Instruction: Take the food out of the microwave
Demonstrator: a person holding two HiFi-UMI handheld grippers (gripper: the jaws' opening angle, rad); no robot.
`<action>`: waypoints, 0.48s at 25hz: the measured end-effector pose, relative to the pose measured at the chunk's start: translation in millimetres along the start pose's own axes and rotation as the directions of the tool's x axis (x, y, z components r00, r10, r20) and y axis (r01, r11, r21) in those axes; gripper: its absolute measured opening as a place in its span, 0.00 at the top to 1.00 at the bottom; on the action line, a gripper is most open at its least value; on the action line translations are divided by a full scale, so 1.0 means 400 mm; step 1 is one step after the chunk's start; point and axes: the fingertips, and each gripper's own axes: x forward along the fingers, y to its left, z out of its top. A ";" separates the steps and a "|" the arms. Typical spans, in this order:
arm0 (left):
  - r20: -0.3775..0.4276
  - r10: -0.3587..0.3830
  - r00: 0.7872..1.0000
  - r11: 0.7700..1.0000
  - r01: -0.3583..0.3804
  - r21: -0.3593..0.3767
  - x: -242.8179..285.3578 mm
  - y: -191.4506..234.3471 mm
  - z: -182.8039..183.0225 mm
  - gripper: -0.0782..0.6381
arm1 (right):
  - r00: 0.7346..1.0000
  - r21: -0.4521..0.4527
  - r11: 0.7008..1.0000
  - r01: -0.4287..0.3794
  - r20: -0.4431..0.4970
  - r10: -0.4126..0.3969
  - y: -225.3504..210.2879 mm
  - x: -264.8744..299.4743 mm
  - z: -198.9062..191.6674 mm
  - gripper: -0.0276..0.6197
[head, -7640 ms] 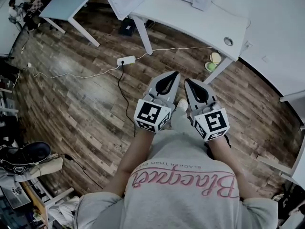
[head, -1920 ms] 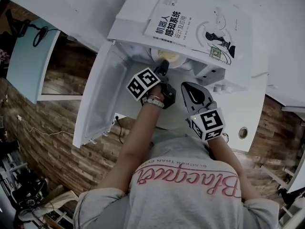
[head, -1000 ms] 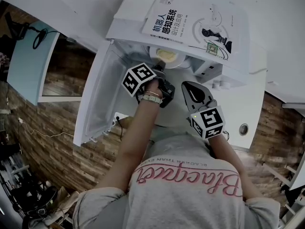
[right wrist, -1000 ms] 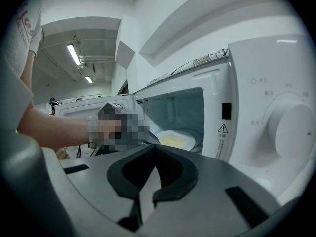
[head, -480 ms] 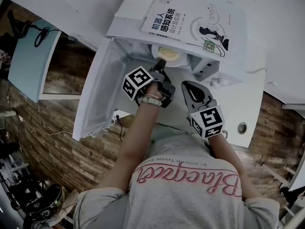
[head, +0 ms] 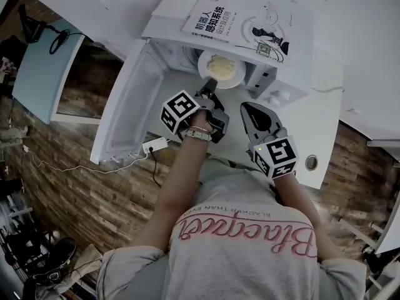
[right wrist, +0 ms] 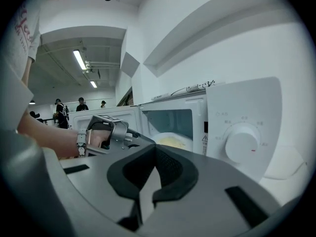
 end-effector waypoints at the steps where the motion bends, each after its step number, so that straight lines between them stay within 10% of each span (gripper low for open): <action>1: 0.005 -0.001 1.000 1.000 0.001 -0.003 -0.010 -0.001 -0.006 0.87 | 1.000 -0.007 1.000 -0.004 0.006 0.004 0.004 -0.009 0.004 0.94; 12: 0.045 -0.037 0.998 0.999 0.038 -0.022 -0.129 -0.025 -0.064 0.87 | 0.997 -0.052 0.998 -0.019 0.076 0.023 0.073 -0.104 0.038 0.95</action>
